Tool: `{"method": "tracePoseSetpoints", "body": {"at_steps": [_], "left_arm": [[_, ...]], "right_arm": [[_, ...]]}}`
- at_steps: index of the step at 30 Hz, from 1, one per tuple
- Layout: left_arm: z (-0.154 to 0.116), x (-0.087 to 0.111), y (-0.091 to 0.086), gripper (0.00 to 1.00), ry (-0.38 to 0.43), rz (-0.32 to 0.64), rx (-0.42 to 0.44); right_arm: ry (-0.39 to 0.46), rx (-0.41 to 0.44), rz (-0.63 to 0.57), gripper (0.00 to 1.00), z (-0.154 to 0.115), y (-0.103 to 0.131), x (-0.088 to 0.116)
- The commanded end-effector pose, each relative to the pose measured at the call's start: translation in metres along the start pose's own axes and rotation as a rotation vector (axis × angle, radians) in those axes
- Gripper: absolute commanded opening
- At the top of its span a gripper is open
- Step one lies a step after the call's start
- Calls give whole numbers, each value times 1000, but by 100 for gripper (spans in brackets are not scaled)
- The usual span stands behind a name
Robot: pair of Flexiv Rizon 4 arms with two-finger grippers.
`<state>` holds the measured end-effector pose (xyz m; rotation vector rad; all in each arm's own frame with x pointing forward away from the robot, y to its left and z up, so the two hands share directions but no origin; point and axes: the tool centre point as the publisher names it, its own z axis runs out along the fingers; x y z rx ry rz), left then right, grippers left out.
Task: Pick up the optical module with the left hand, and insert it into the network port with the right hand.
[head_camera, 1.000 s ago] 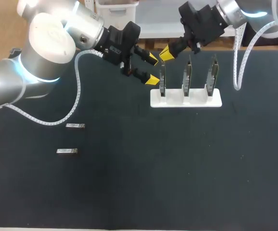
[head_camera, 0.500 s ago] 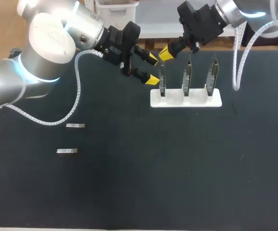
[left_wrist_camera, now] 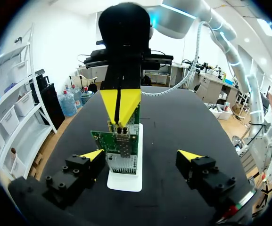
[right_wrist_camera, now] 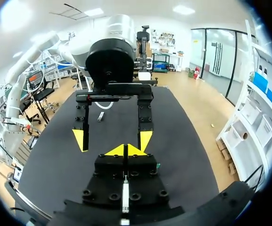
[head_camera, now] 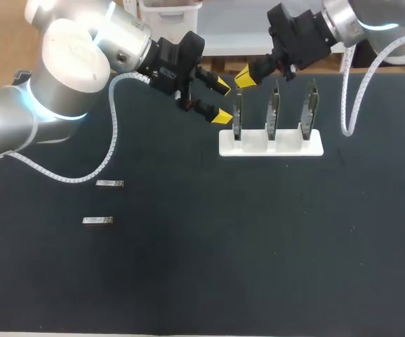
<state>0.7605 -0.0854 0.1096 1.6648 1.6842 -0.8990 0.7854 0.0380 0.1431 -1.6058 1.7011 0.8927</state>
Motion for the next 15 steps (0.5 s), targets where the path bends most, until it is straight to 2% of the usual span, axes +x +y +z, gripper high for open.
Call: {"method": "tracePoseSetpoints", "body": {"at_steps": [1, 8, 15], "left_arm": [[0, -1, 4, 100, 4, 0, 8], [0, -1, 4, 100, 4, 0, 8], [0, -1, 4, 100, 4, 0, 8]], "right_arm": [[-48, 1, 1, 0, -6, 3, 4], [-168, -17, 32, 0, -19, 0, -10], [-190, -8, 25, 0, -36, -3, -6]]}}
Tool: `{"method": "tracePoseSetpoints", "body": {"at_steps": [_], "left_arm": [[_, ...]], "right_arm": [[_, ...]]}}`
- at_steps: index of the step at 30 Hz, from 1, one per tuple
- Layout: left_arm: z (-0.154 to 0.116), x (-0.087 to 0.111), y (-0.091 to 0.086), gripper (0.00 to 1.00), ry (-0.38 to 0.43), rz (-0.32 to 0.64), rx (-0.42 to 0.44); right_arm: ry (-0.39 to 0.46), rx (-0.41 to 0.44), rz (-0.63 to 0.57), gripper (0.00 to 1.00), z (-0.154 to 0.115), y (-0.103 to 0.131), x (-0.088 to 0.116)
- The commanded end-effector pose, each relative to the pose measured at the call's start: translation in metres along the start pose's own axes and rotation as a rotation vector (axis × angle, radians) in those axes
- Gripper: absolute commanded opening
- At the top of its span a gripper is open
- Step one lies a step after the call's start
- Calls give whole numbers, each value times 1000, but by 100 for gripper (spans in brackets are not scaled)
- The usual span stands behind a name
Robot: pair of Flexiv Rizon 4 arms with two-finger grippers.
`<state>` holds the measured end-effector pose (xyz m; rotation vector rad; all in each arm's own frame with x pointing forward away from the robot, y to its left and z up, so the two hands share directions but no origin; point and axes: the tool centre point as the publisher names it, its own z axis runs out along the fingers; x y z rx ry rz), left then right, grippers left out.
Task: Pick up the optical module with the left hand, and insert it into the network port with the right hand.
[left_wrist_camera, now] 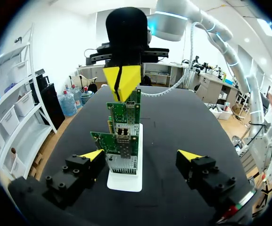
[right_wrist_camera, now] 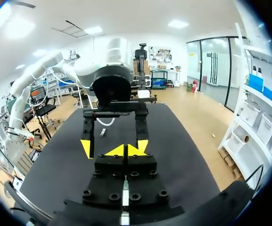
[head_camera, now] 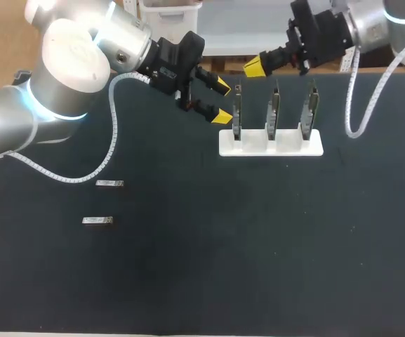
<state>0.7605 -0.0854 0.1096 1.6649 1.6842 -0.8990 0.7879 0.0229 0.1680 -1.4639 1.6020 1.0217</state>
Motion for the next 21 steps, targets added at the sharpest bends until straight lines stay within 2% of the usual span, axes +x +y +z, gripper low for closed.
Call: {"method": "tracePoseSetpoints", "body": {"at_steps": [1, 11, 21], "left_arm": [[0, -1, 4, 100, 4, 0, 8], [0, -1, 4, 100, 4, 0, 8], [0, -1, 4, 100, 4, 0, 8]], "right_arm": [[-15, -5, -2, 0, -13, -1, 5], [-28, 24, -12, 0, -48, 2, 15], [19, 38, -11, 0, -77, 18, 36]]}}
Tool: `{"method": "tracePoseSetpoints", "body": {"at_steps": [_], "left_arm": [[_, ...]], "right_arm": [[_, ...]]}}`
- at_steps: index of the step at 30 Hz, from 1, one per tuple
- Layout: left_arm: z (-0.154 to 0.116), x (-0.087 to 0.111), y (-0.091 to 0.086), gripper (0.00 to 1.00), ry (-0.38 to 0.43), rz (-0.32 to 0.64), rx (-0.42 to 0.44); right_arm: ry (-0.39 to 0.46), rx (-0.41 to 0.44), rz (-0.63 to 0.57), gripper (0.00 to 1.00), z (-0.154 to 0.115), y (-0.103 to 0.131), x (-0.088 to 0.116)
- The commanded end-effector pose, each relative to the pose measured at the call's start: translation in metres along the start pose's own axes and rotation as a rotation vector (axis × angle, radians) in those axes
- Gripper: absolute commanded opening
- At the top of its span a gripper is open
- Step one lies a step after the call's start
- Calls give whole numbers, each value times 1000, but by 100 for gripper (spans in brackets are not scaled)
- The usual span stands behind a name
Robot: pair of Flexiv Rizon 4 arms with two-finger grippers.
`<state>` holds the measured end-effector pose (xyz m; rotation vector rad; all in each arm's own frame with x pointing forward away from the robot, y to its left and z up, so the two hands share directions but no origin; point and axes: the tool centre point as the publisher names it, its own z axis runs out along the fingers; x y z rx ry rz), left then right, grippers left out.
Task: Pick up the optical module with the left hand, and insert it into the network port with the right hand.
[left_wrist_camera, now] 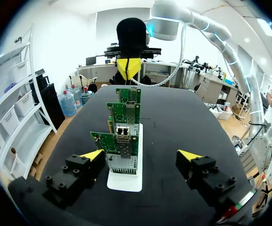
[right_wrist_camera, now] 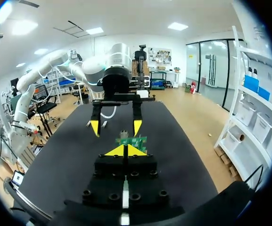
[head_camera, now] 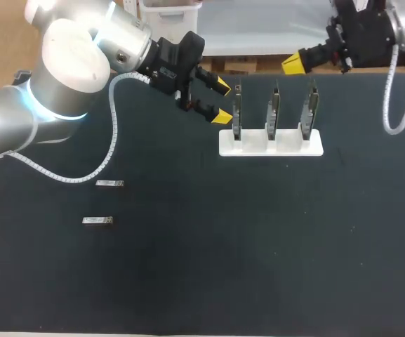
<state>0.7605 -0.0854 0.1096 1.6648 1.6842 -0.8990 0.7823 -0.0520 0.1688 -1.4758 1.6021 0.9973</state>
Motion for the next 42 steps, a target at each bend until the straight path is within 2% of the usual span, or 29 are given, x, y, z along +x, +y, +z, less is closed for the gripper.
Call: {"method": "tracePoseSetpoints", "body": {"at_steps": [1, 9, 20, 42], "left_arm": [[0, -1, 4, 100, 4, 0, 8], [0, -1, 4, 100, 4, 0, 8], [0, -1, 4, 100, 4, 0, 8], [0, -1, 4, 100, 4, 0, 8]], "right_arm": [[13, 28, 4, 0, -11, 16, 7], [25, -6, 2, 0, -22, 19, 16], [47, -52, -8, 0, -16, 14, 25], [68, -15, -22, 0, -4, 16, 26]]}}
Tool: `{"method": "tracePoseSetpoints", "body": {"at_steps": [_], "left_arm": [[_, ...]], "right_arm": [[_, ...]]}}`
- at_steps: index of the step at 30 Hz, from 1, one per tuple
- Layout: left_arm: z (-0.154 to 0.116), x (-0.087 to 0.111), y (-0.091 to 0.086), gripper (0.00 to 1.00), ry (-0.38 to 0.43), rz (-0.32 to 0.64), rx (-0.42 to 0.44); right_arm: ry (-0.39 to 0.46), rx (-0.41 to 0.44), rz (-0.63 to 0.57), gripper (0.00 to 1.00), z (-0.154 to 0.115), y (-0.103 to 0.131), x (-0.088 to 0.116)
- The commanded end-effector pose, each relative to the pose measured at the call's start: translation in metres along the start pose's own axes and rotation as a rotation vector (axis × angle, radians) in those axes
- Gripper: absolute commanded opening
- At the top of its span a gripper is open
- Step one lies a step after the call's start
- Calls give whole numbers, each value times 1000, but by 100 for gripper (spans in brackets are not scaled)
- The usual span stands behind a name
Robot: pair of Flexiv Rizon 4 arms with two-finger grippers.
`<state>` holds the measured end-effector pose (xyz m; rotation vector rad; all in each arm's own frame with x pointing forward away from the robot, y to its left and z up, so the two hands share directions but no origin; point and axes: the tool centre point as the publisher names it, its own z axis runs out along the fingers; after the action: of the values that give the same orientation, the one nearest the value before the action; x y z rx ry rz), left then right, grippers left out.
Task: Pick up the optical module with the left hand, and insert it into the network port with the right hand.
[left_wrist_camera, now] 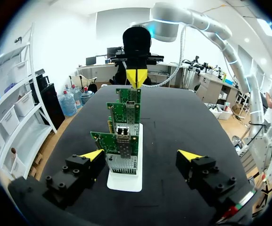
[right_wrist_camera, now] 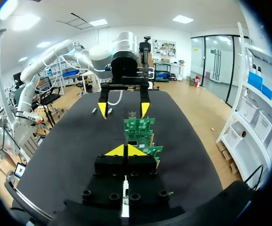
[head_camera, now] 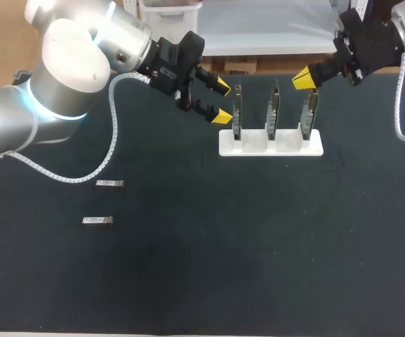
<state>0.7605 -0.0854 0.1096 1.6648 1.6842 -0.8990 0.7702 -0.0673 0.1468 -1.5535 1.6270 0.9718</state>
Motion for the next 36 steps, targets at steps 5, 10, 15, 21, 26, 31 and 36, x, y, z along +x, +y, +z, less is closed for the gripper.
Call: {"method": "tracePoseSetpoints", "body": {"at_steps": [5, 10, 15, 21, 26, 31, 36], "left_arm": [[0, -1, 4, 100, 4, 0, 8], [0, -1, 4, 100, 4, 0, 8], [0, -1, 4, 100, 4, 0, 8], [0, -1, 4, 100, 4, 0, 8], [0, -1, 4, 100, 4, 0, 8], [0, -1, 4, 100, 4, 0, 8], [0, -1, 4, 100, 4, 0, 8]], "right_arm": [[0, 8, -12, 0, 0, 5, -2], [-1, 11, -13, 0, 0, 5, -2], [4, 34, -16, 0, 0, 3, -2], [-4, 32, -21, 100, 0, 2, -3], [-4, 32, -21, 100, 0, 2, -3], [-4, 32, -21, 100, 0, 2, -3], [-4, 32, -21, 100, 0, 2, -3]]}}
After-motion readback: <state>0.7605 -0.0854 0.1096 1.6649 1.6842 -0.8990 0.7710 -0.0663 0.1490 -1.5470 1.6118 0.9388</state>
